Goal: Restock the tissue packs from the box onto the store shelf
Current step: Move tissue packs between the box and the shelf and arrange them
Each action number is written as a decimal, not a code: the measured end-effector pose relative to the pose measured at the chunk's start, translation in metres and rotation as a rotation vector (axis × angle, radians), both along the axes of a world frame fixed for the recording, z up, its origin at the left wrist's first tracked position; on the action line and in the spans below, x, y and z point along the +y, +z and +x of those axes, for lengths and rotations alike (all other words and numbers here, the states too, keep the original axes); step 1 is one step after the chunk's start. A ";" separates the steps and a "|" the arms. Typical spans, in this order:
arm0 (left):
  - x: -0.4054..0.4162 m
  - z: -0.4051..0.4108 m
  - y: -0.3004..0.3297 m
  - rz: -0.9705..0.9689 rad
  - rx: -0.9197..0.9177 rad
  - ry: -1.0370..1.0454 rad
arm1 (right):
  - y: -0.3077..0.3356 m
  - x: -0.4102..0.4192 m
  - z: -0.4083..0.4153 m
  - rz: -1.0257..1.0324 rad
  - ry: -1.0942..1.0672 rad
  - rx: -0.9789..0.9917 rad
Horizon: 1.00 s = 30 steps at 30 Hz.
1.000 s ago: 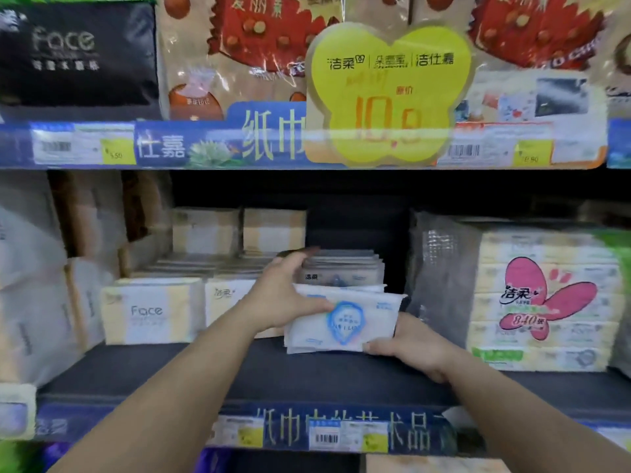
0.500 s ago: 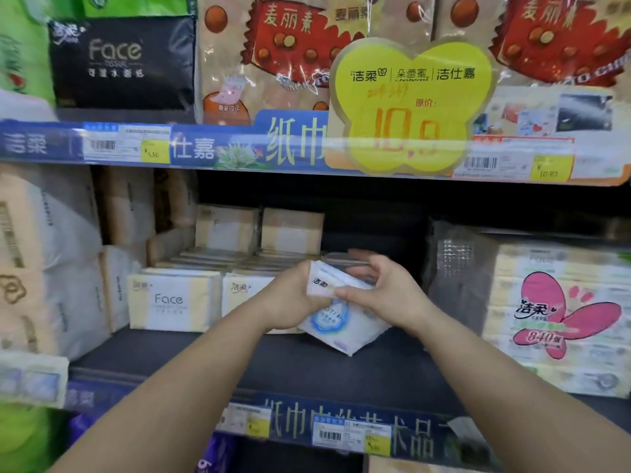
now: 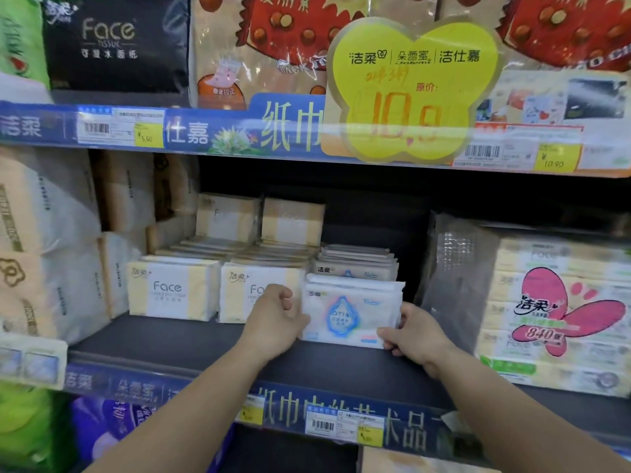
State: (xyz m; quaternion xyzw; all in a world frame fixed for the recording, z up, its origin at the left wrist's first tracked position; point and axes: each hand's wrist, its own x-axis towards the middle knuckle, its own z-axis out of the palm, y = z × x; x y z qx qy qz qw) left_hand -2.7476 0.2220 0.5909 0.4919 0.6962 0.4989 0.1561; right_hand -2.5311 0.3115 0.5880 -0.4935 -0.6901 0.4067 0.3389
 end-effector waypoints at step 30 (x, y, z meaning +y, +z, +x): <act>0.026 0.045 0.002 -0.269 0.354 -0.362 | 0.007 -0.045 -0.002 0.073 -0.031 -0.227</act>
